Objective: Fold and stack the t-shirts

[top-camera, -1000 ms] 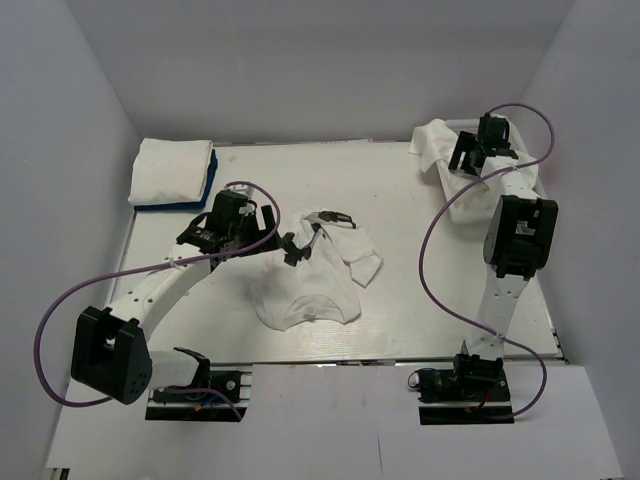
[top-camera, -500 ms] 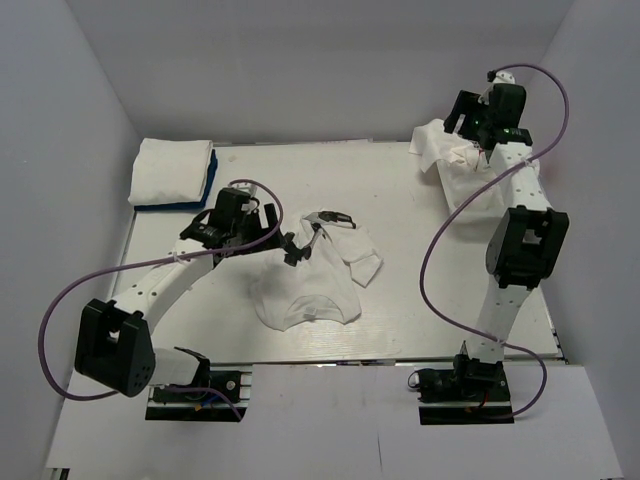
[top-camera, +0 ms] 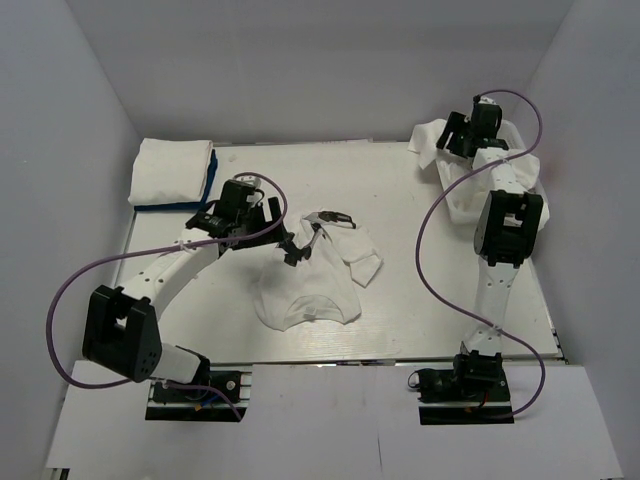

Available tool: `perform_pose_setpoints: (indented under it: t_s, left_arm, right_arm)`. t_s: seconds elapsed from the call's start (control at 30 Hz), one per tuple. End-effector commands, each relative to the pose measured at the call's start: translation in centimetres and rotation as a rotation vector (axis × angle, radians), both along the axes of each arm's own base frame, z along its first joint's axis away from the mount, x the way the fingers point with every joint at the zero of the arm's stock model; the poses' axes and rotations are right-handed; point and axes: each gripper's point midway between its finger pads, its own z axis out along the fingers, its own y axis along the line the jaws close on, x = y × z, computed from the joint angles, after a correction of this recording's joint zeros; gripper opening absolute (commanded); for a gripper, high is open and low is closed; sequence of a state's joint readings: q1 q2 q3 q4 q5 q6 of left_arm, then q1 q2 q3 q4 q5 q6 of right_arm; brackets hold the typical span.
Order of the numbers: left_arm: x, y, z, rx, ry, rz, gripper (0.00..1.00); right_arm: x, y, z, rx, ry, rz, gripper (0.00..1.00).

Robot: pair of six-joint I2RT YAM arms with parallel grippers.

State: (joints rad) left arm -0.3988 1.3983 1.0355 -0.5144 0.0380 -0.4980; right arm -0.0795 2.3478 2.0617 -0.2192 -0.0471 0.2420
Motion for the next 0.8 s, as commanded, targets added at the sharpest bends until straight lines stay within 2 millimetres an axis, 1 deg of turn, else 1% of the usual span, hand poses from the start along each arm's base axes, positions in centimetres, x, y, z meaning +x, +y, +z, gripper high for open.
perform_pose_setpoints:
  t_s: [0.0,0.03,0.07,0.1,0.13,0.17,0.2,0.27,0.33,0.37,0.4,0.43,0.47,0.53,0.57,0.6,0.63,0.67,0.7,0.73,0.77]
  left_arm:
    - [0.5,-0.5,1.3,-0.013,-0.021,-0.005,1.0]
    - [0.5,-0.5,1.3,-0.013,-0.021,-0.005,1.0]
    - [0.5,-0.5,1.0,-0.01,-0.012,-0.005,1.0]
    - [0.7,-0.5,1.4,-0.013,-0.021,-0.005,1.0]
    - [0.7,-0.5,1.4,-0.013,-0.021,-0.005,1.0]
    - [0.5,-0.5,0.9,-0.005,-0.003,-0.005,1.0]
    - [0.5,-0.5,0.9,-0.005,-0.002,-0.005,1.0]
    - [0.5,-0.7,0.9,-0.017,0.003,-0.005,1.0]
    - [0.5,-0.7,0.9,-0.017,0.003,-0.005,1.0]
    - [0.5,-0.7,0.9,-0.017,0.003,-0.005,1.0]
    - [0.4,-0.8,0.6,-0.02,0.014,-0.011,1.0]
    - [0.4,-0.8,0.6,-0.02,0.014,-0.011,1.0]
    - [0.4,-0.8,0.6,-0.02,0.014,-0.011,1.0]
    - [0.6,-0.9,0.7,-0.023,0.006,-0.011,1.0]
    - [0.5,-1.1,0.8,-0.031,0.009,-0.018,1.0]
    - [0.3,-1.0,0.3,-0.027,0.019,-0.018,1.0]
    - [0.4,-1.0,0.5,-0.03,0.01,-0.018,1.0]
    - [0.2,-0.9,0.1,-0.027,0.019,-0.018,1.0]
    - [0.1,-1.1,0.1,-0.033,0.021,-0.024,1.0]
    - [0.1,-1.1,0.1,-0.033,0.022,-0.024,1.0]
    - [0.3,-1.2,0.5,-0.036,0.013,-0.024,1.0]
  right_arm:
    - [0.3,-2.3,-1.1,-0.032,0.017,-0.096,0.6]
    - [0.6,-2.2,-1.0,-0.024,0.002,-0.095,0.49]
    - [0.3,-2.0,-1.6,0.0,0.012,-0.089,0.38]
    - [0.3,-1.9,-1.0,0.004,-0.005,-0.087,0.32]
    - [0.3,-1.2,-1.5,0.028,-0.012,-0.055,0.19]
    - [0.4,-1.2,-0.8,0.031,-0.027,-0.053,0.1]
    - [0.3,-1.2,-0.7,0.035,-0.029,-0.054,0.01]
    - [0.3,-1.3,-0.2,0.039,-0.04,-0.054,0.0]
    - [0.2,-1.4,1.3,0.038,-0.063,-0.048,0.0]
    - [0.1,-1.5,1.6,0.032,-0.074,-0.048,0.0]
    - [0.0,-1.6,3.2,0.015,-0.107,-0.05,0.0]
    - [0.0,-2.2,3.4,0.003,-0.111,-0.08,0.0]
    - [-0.2,-3.5,3.7,-0.032,-0.109,-0.146,0.0]
    - [-0.3,-4.4,4.6,-0.063,-0.121,-0.167,0.0]
    - [-0.2,-3.9,5.0,-0.053,-0.129,-0.133,0.0]
    - [-0.1,-4.1,4.8,-0.068,-0.126,-0.101,0.0]
    - [-0.1,-3.8,4.3,-0.064,-0.12,-0.079,0.0]
    - [0.2,-2.4,4.2,-0.041,-0.13,0.003,0.0]
    - [0.2,-2.1,3.7,-0.045,-0.123,0.024,0.0]
    - [0.2,-1.8,3.1,-0.07,-0.115,0.061,0.01]
    - [0.4,-1.6,2.7,-0.083,-0.116,0.082,0.21]
